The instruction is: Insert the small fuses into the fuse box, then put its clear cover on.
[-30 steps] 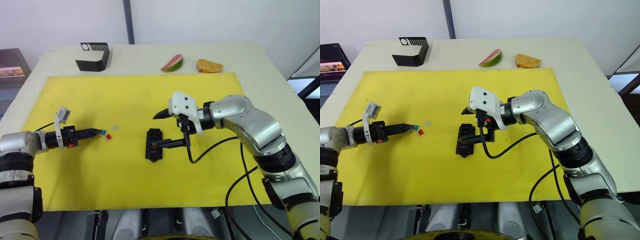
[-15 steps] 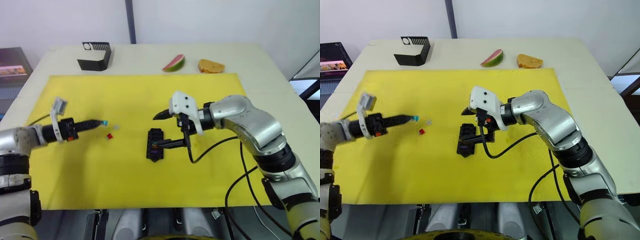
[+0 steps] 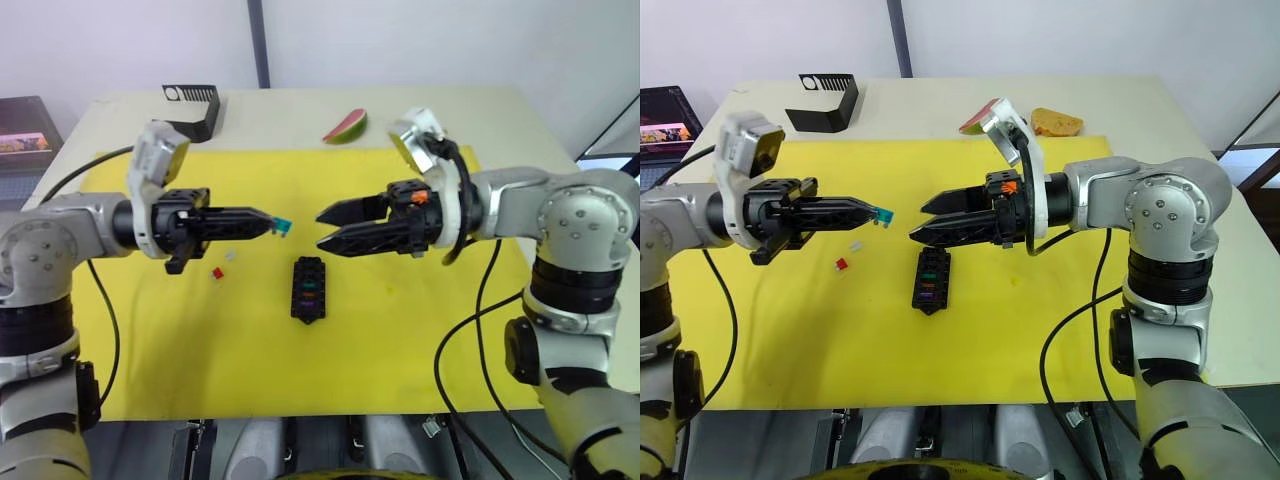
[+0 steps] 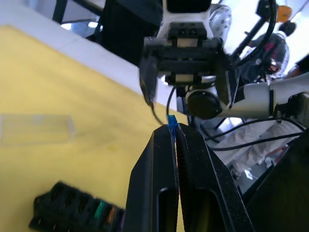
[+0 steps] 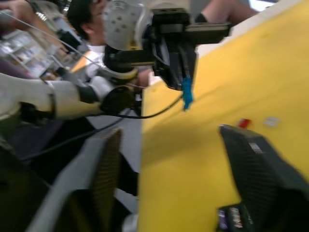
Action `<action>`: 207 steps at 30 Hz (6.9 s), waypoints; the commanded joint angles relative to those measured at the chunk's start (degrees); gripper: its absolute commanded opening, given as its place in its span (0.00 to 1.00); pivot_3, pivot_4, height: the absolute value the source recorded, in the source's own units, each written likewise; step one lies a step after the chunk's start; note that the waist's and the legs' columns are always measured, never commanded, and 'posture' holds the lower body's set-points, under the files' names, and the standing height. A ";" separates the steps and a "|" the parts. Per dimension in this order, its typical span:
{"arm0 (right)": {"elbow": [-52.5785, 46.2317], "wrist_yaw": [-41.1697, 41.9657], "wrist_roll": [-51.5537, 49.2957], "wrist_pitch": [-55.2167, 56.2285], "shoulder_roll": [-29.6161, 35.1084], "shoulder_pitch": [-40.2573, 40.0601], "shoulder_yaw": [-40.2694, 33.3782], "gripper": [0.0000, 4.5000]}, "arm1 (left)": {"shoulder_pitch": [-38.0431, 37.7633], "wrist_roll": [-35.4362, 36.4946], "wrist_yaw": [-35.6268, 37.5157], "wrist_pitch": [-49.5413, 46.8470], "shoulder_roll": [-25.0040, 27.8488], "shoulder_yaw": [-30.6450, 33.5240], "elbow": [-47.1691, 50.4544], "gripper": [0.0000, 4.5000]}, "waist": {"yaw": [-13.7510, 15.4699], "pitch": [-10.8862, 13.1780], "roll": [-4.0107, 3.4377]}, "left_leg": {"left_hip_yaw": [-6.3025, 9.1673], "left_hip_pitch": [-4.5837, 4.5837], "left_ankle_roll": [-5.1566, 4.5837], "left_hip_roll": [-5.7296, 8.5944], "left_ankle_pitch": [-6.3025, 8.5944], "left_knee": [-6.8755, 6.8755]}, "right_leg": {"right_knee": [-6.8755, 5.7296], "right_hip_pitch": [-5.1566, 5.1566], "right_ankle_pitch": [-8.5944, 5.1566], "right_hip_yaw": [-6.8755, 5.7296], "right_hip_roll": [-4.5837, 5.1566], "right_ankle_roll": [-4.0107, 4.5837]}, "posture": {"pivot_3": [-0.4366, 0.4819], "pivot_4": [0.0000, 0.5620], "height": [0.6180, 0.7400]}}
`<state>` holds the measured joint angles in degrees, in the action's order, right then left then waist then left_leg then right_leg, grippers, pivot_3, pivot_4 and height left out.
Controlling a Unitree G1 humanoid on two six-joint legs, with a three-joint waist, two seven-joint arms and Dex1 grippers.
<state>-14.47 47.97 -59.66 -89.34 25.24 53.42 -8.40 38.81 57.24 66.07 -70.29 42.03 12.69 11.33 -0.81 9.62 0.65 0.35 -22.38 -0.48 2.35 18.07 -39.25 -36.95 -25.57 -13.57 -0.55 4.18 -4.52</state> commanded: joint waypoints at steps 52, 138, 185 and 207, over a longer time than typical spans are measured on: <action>-0.14 -11.02 -6.20 4.07 -1.81 1.58 2.09 0.18 | -0.70 1.30 1.15 6.69 2.52 -3.14 -0.13 0.00 | -0.06 0.00 0.00 | 0.00 -0.02 -0.08 0.00 0.04 0.01 | 0.07 0.00 0.00 0.00 -0.04 0.00 | 0.48 0.27 1.00; -2.94 10.49 35.25 44.47 11.44 -8.15 30.63 0.00 | -21.32 -29.28 -1.66 36.93 5.89 -14.73 7.21 0.99 | 0.13 0.05 -0.08 | -0.02 -0.11 -0.27 -0.03 0.16 0.10 | 0.69 0.16 0.02 -0.03 -0.02 -0.01 | 0.48 0.27 1.00; 5.65 18.35 44.05 53.04 7.76 -11.27 31.65 0.00 | -20.40 -31.50 -2.39 37.77 4.23 -18.36 8.21 0.99 | 0.14 0.05 -0.07 | -0.01 -0.08 -0.03 -0.03 0.02 0.06 | 0.60 0.17 0.02 -0.04 -0.09 -0.02 | 0.48 0.27 1.00; 4.53 16.87 43.73 51.43 6.95 -9.18 29.86 0.00 | -20.58 -31.73 -2.34 37.85 4.60 -18.45 8.09 0.99 | 0.14 0.04 -0.07 | -0.01 -0.08 -0.01 -0.03 0.01 0.05 | 0.58 0.17 0.02 -0.04 -0.09 -0.02 | 0.48 0.27 1.00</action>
<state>-7.76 65.01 -14.91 -37.74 32.52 42.75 23.64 17.65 25.48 63.53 -33.14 46.09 -6.56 18.47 -0.67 9.66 0.58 0.34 -22.46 -0.49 2.31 18.08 -39.20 -36.37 -25.41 -13.54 -0.59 4.09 -4.54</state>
